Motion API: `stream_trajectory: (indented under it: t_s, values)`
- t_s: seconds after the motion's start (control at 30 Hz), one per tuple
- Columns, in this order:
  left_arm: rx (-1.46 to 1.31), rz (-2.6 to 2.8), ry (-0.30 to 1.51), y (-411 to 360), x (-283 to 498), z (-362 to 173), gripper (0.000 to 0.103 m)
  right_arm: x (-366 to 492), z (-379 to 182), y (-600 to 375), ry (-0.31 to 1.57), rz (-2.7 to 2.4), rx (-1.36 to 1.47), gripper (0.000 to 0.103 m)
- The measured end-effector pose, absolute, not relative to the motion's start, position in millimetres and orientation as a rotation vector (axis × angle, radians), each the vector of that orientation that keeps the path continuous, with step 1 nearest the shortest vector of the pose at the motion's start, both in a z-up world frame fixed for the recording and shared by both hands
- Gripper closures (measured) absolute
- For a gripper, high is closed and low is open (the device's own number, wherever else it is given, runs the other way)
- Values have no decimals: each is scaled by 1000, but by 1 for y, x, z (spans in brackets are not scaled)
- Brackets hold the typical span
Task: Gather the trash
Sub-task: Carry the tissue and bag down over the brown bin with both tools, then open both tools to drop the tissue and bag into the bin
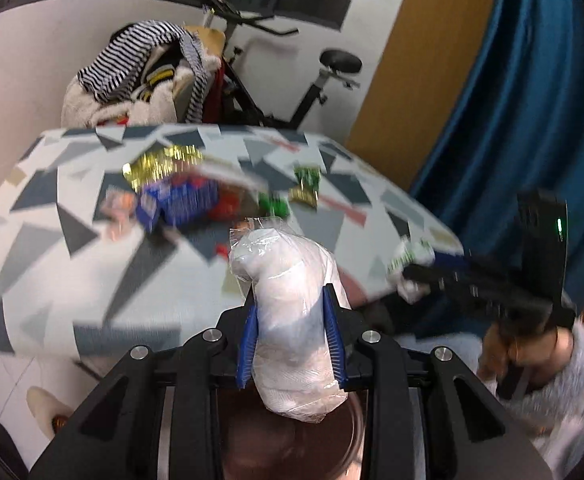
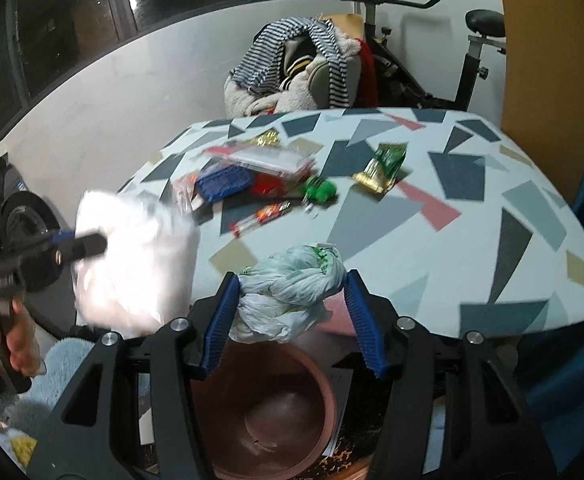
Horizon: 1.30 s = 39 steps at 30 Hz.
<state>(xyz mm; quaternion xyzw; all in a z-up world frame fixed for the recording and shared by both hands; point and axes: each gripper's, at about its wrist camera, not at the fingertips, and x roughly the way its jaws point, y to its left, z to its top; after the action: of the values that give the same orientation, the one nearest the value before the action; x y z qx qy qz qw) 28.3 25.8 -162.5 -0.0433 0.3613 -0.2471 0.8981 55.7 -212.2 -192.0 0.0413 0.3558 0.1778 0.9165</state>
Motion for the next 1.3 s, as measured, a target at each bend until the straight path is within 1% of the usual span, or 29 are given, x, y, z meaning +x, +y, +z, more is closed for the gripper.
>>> stream_trajectory:
  t_s: [0.17, 0.47, 0.63, 0.8, 0.87, 0.93, 1.03, 1.07, 1.1, 1.17, 1.3]
  values:
    - [-38, -504, 820, 24, 9, -203, 73, 43, -214, -198, 762, 390, 88, 47]
    - [82, -482, 977, 12, 4, -270, 73, 36, -250, -180, 809, 433, 76, 47]
    - [119, -475, 1040, 7, 9, -288, 73, 36, -266, -182, 825, 440, 121, 47]
    - [159, -442, 1165, 1, 20, -316, 72, 40, -289, -180, 886, 449, 130, 47]
    - [157, -437, 1187, 1, 23, -323, 72, 42, -293, -177, 902, 454, 123, 47]
    - [149, -431, 1196, 2, 24, -326, 70, 42, -297, -175, 907, 458, 118, 47]
    - [141, -419, 1205, 5, 27, -329, 60, 46, -307, -171, 936, 455, 109, 47]
    - [136, -416, 1201, 4, 26, -328, 55, 47, -310, -170, 948, 454, 106, 47]
    - [124, -412, 1190, 7, 26, -325, 47, 49, -315, -169, 964, 452, 102, 47]
    - [103, -390, 1154, 11, 25, -318, 39, 51, -321, -165, 986, 447, 88, 47]
    - [31, -335, 1061, 26, 22, -298, 33, 56, -335, -158, 1034, 443, 55, 47]
